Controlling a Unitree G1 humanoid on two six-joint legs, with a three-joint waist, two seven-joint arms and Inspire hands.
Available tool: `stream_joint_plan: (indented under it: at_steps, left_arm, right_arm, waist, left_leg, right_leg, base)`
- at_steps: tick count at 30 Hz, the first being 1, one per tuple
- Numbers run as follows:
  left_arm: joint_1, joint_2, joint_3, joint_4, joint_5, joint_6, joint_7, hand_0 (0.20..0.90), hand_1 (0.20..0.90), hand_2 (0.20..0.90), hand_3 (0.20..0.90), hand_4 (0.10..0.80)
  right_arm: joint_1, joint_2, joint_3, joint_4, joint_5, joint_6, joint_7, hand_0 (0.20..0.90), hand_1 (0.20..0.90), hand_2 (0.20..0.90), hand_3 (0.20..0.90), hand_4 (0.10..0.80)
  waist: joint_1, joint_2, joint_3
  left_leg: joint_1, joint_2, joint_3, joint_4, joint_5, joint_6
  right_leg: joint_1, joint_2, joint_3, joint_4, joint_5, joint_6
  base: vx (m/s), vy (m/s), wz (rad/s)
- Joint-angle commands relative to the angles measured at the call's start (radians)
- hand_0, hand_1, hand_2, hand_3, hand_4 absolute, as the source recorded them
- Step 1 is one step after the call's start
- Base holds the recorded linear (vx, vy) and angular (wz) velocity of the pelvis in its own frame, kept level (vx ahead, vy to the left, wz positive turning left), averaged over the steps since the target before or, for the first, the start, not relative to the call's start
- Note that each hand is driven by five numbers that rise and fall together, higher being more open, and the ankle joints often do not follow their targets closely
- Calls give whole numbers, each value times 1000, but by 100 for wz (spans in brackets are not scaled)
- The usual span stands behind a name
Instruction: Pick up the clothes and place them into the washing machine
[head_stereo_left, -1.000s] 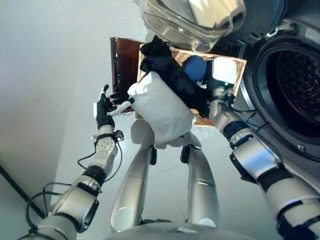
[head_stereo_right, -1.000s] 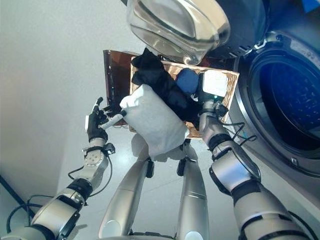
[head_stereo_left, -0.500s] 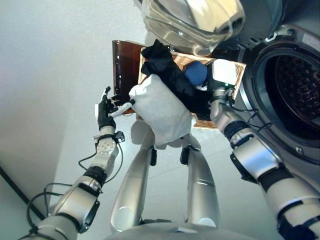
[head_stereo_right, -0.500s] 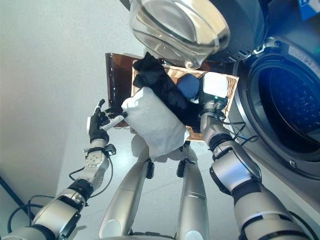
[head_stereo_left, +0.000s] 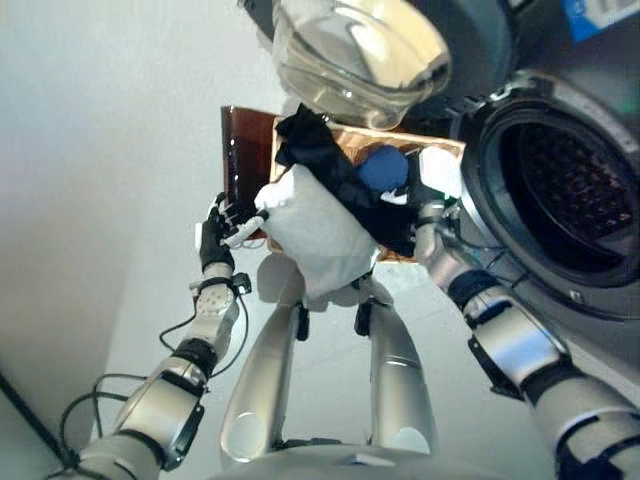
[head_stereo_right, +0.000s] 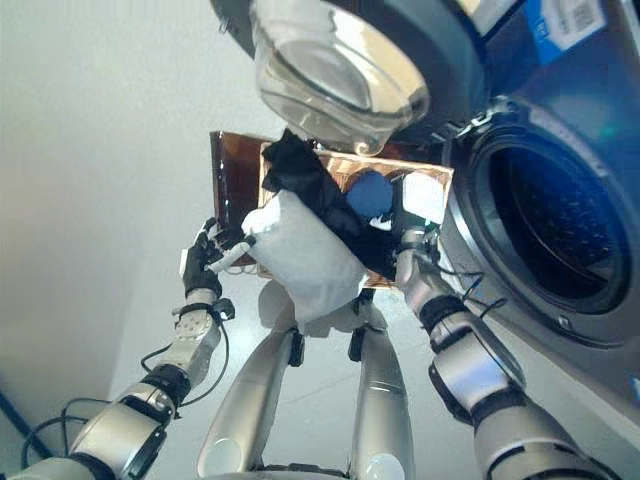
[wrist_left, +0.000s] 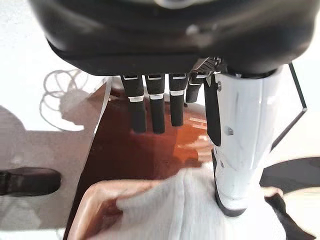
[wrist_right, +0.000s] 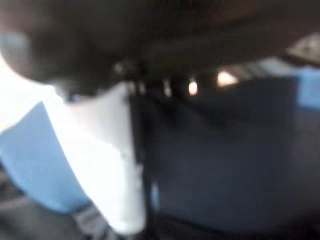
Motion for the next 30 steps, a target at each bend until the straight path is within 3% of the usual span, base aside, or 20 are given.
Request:
stream_joint_plan:
  at_steps: [1, 13, 15, 19, 20, 21, 22, 24, 30]
  left_arm:
    - [62, -32, 14, 53, 17, 30, 1, 900, 900, 900, 900, 800]
    - [120, -29, 46, 39, 2, 15, -3, 900, 900, 900, 900, 800]
    - [130, -31, 55, 35, -11, 13, -6, 900, 900, 900, 900, 800]
    - [149, -37, 68, 23, -43, 15, -28, 900, 900, 900, 900, 800]
    - [149, -37, 68, 23, -43, 15, -28, 900, 900, 900, 900, 800]
    - [151, -45, 67, 22, -57, 16, -39, 900, 900, 900, 900, 800]
    - [151, -45, 67, 22, -57, 16, -39, 900, 900, 900, 900, 800]
    - [150, -58, 72, 44, -81, 21, -57, 900, 900, 900, 900, 800]
    - [153, -80, 70, 64, -110, 29, -82, 900, 900, 900, 900, 800]
  right_arm:
    - [51, -16, -45, -109, 55, -79, -17, 200, 200, 200, 200, 300]
    - [357, 18, -237, -401, 339, -215, 40, 200, 200, 200, 200, 300]
    - [409, 33, -278, -445, 444, -254, 78, 200, 200, 200, 200, 300]
    - [494, 112, -381, -458, 827, -356, 218, 200, 200, 200, 200, 300]
    - [494, 112, -381, -458, 827, -356, 219, 200, 200, 200, 200, 300]
    - [503, 150, -426, -434, 987, -392, 272, 200, 200, 200, 200, 300]
    - [503, 150, -426, -434, 988, -392, 273, 200, 200, 200, 200, 300]
    - [505, 207, -479, -396, 1214, -426, 369, 200, 200, 200, 200, 300]
    - [498, 263, -535, -350, 1433, -451, 456, 200, 200, 200, 200, 300]
  waist:
    - [-6, -43, -26]
    - [-34, -58, -55]
    - [-38, -57, -59]
    - [-46, -46, -58]
    - [-46, -46, -58]
    - [-48, -38, -58]
    - [-47, -38, -58]
    - [-51, -29, -61]
    - [-54, -22, -72]
  left_leg:
    - [-14, 4, 18, 72, -77, -44]
    - [92, 7, 21, 38, -77, -39]
    - [103, 7, 23, 32, -76, -39]
    - [119, 8, 23, 27, -76, -38]
    - [119, 8, 23, 27, -76, -38]
    - [122, 7, 24, 25, -77, -38]
    - [123, 7, 24, 25, -77, -38]
    - [127, 8, 28, 23, -79, -40]
    - [128, 7, 30, 24, -87, -40]
  right_leg:
    - [107, -21, -16, -164, 90, 44]
    - [206, -16, -18, -196, 89, 47]
    - [215, -14, -16, -198, 87, 47]
    - [222, -14, -12, -194, 79, 44]
    - [222, -14, -12, -193, 79, 44]
    - [223, -13, -10, -191, 76, 42]
    - [223, -13, -10, -191, 76, 42]
    - [225, -11, -6, -193, 72, 40]
    - [221, -9, 0, -190, 67, 38]
  base:
    - [34, -41, -1]
    - [30, -24, -2]
    - [22, -13, -4]
    - [0, 0, 0]
    - [14, 7, -4]
    - [0, 0, 0]
    - [17, 5, -4]
    - [24, 4, -3]
    - [11, 1, -1]
